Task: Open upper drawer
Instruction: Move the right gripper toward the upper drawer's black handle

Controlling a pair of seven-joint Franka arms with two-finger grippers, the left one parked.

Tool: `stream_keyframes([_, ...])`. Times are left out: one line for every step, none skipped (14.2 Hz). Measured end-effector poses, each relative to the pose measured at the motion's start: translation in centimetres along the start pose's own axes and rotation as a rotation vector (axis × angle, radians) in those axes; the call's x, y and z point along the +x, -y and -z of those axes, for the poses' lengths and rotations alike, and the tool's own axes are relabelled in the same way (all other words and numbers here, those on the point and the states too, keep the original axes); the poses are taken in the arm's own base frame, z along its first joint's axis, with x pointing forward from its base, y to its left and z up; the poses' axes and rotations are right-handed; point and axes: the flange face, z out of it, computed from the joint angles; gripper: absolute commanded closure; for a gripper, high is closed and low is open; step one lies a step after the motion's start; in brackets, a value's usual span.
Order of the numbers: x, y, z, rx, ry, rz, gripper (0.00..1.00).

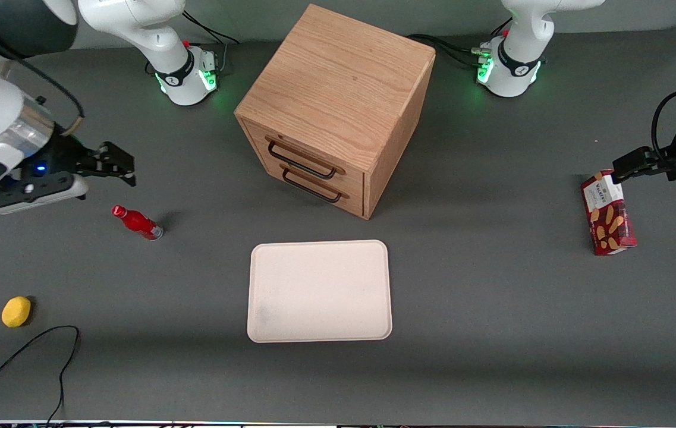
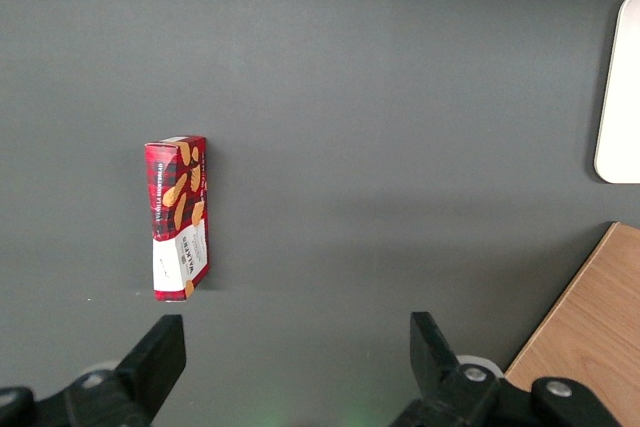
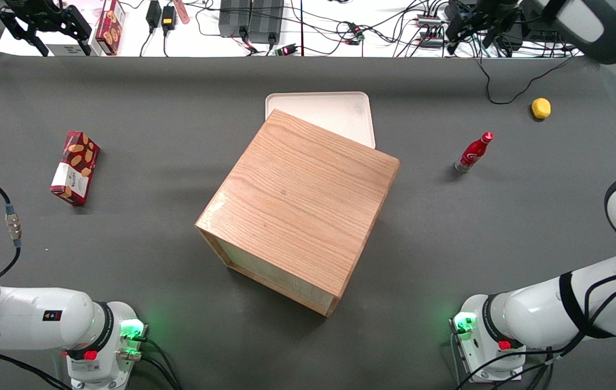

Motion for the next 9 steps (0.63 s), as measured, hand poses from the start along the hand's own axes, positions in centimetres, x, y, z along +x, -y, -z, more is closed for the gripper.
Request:
stream_keyframes([0.0, 1.4, -0.1, 0.0, 0.001, 0.023, 0.0])
stream_keyframes([0.0, 2.8, -0.1, 0.001, 0.002, 0.047, 0.0])
stream_keyframes([0.0, 4.3, -0.2, 0.001, 0.004, 0.074, 0.0])
stream_keyframes([-0.1, 5.9, -0.3, 0.002, 0.005, 0.102, 0.0])
stream_keyframes([-0.2, 7.6, -0.4, 0.002, 0.007, 0.131, 0.0])
stream_keyframes([-0.3, 9.1, -0.5, 0.002, 0.009, 0.158, 0.0])
stream_keyframes([-0.5, 10.6, -0.7, 0.002, 0.012, 0.183, 0.0])
stream_keyframes([-0.7, 11.9, -0.9, 0.002, 0.016, 0.206, 0.0])
stream_keyframes([-0.8, 13.2, -1.2, 0.002, 0.02, 0.227, 0.0])
